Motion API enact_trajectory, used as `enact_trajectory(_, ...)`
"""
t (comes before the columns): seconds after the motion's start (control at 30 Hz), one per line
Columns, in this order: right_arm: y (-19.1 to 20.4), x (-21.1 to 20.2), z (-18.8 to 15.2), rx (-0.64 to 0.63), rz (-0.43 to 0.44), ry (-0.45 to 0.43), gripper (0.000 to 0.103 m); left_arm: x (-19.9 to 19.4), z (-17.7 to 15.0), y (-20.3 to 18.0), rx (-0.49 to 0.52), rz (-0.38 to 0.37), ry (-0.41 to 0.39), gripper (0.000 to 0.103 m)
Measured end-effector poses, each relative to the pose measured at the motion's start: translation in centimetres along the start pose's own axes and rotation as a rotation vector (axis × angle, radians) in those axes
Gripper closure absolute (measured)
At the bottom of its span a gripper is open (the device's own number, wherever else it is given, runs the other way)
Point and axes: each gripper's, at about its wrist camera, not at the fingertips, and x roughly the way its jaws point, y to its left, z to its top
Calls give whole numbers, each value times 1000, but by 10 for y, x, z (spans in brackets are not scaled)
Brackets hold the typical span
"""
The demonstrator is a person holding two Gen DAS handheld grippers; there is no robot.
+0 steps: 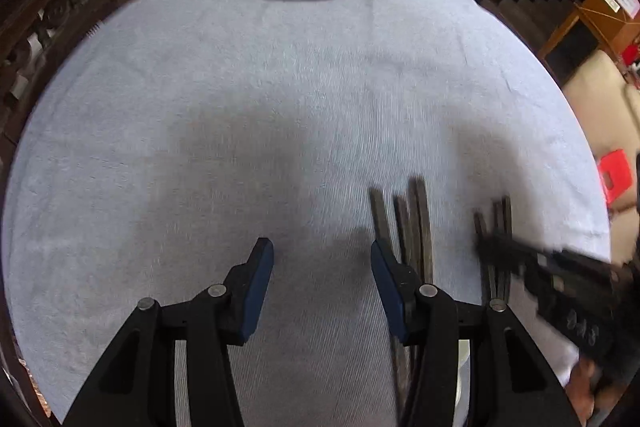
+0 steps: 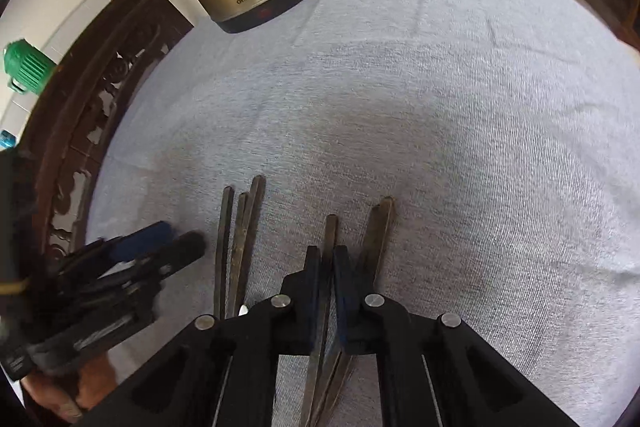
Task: Organize utensils
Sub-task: 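Close the right gripper on a dark chopstick while the left gripper grasps another chopstick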
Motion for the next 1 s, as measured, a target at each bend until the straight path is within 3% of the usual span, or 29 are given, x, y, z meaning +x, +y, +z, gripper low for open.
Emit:
enact_trajectory(0.13,-9,-2,-3,14,42,3,95,2,6,-9,1,10,16,51)
enact_trajectory(0.3,-15,-5,-5,18,69,16,95,5,9,-23,59,100,7,51)
enact_trajectory(0.5,-28,-10,-8,31,108,24,94,10,28,-21,53,101,21,54)
enact_trajectory(0.6,-31,-12,-8,41,115,26,94,14,45,-20,43,109,40,66)
enact_trajectory(0.77,-30,-12,-5,52,113,28,95,16,65,-2,-8,87,86,96)
enact_trajectory(1.0,-31,-11,-1,63,115,33,95,5,48,26,-37,24,135,97)
